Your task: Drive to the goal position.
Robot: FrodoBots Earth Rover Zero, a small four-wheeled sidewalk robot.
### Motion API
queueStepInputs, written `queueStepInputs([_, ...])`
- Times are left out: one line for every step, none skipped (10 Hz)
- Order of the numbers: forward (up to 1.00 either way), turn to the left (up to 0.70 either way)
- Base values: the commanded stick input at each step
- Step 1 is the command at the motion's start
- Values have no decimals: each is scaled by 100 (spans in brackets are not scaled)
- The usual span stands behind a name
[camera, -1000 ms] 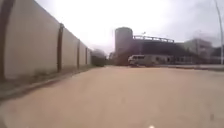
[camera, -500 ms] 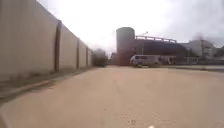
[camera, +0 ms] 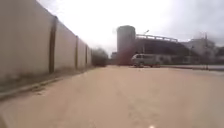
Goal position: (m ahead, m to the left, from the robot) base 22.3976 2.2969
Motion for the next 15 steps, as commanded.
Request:
queueStepInputs([100, 0])
queueStepInputs([100, 0])
queueStepInputs([100, 0])
queueStepInputs([100, 0])
queueStepInputs([100, 0])
queueStepInputs([100, 0])
queueStepInputs([100, 0])
queueStepInputs([100, 0])
queueStepInputs([100, 0])
queueStepInputs([100, 0])
queueStepInputs([100, 0])
queueStepInputs([100, 0])
queueStepInputs([100, 0])
queueStepInputs([100, 0])
queueStepInputs([100, 0])
